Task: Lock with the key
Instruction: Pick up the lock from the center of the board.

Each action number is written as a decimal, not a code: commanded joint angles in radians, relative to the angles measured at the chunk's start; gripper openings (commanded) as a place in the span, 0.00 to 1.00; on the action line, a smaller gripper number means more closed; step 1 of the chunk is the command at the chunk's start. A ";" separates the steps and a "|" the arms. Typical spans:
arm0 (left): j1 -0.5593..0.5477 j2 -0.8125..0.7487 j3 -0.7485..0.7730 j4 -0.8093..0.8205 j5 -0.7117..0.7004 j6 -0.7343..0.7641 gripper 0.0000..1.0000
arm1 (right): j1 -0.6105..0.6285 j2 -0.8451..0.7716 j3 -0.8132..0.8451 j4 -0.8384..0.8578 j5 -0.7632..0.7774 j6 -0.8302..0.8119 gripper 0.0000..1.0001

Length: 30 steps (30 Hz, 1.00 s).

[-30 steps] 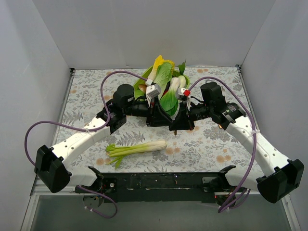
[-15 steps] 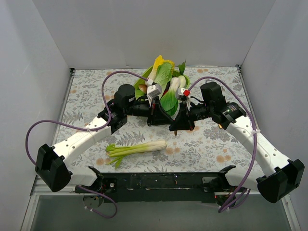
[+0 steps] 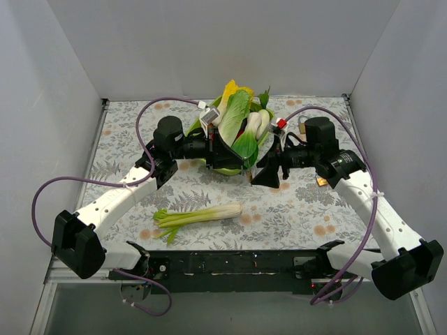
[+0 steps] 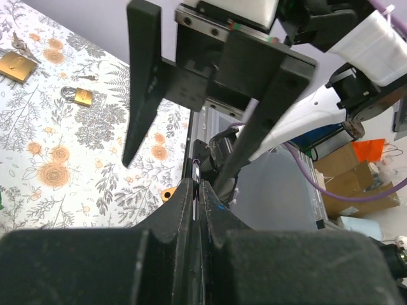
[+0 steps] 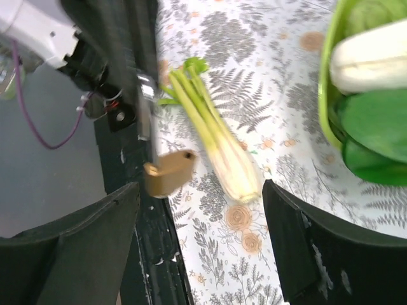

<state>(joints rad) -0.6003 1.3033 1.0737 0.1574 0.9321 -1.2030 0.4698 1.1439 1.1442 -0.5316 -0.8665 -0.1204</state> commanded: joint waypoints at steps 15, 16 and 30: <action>0.019 0.004 0.019 0.110 -0.036 -0.132 0.00 | -0.045 -0.070 -0.095 0.274 -0.143 0.192 0.85; 0.020 0.002 0.019 0.108 -0.044 -0.132 0.00 | -0.036 -0.069 -0.092 0.272 -0.143 0.188 0.86; 0.020 -0.012 0.008 0.143 -0.042 -0.153 0.00 | 0.024 -0.016 -0.044 0.285 -0.040 0.199 0.21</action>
<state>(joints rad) -0.5835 1.3197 1.0733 0.2710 0.8982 -1.3548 0.4911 1.1259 1.0500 -0.2939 -0.9253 0.0681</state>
